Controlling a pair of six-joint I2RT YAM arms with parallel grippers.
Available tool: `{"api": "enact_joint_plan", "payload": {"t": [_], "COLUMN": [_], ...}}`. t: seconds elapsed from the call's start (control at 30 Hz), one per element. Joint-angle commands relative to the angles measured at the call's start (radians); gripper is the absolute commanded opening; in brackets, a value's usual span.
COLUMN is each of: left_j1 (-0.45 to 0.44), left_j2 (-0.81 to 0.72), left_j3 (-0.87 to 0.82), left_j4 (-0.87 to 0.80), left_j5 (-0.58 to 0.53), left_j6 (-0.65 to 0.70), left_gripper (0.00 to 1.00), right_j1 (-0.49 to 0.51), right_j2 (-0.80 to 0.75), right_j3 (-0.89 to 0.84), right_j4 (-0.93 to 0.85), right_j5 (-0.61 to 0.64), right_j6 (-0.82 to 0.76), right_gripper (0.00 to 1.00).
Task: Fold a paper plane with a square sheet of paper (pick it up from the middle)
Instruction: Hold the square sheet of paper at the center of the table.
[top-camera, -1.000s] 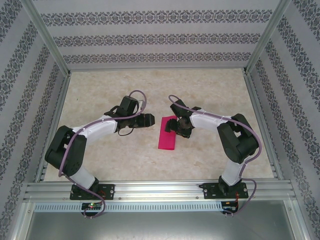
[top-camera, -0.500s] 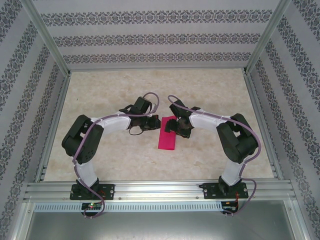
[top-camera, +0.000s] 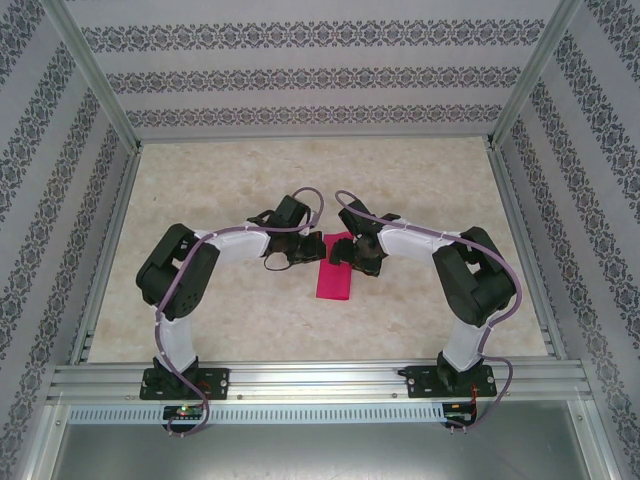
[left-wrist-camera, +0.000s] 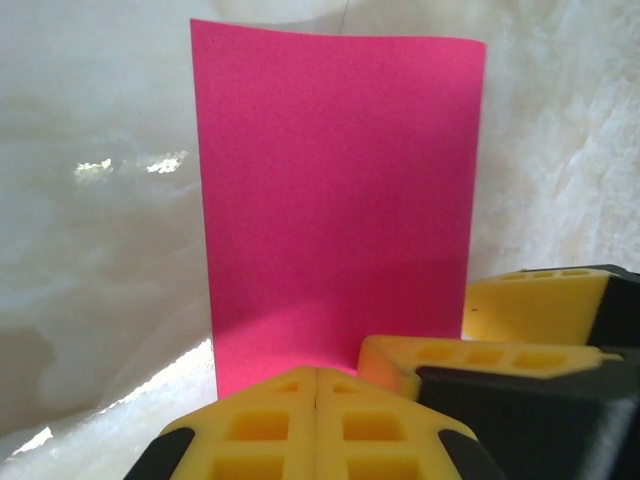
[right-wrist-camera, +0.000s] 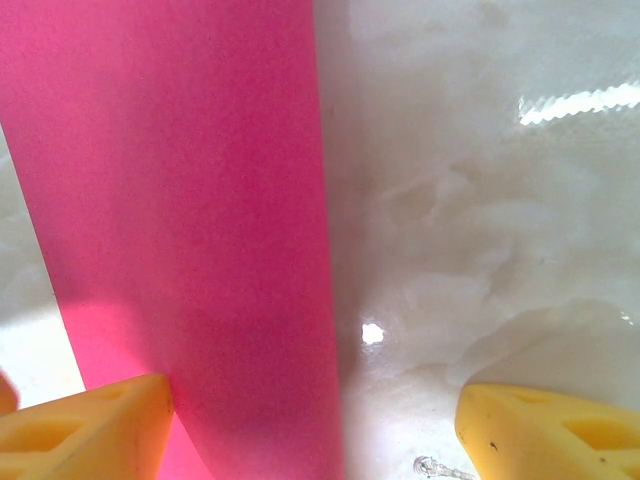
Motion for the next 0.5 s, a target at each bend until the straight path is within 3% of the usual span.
{"api": "enact_joint_plan", "payload": {"t": [0.0, 0.47], "left_j1": [-0.021, -0.035], "left_j2": [0.029, 0.072], "left_j3": [0.028, 0.042], "left_j4": [-0.019, -0.076], "left_j5": [0.011, -0.023], "left_j6": [-0.020, -0.002], "left_gripper": [0.00, 0.00], "right_j1": [0.010, 0.016], "right_j2": [0.117, 0.129], "right_j3": [-0.063, -0.061], "right_j4": [0.038, 0.043], "right_j5": [0.021, 0.017], "right_j6": [0.004, 0.010], "right_gripper": [0.79, 0.79]}}
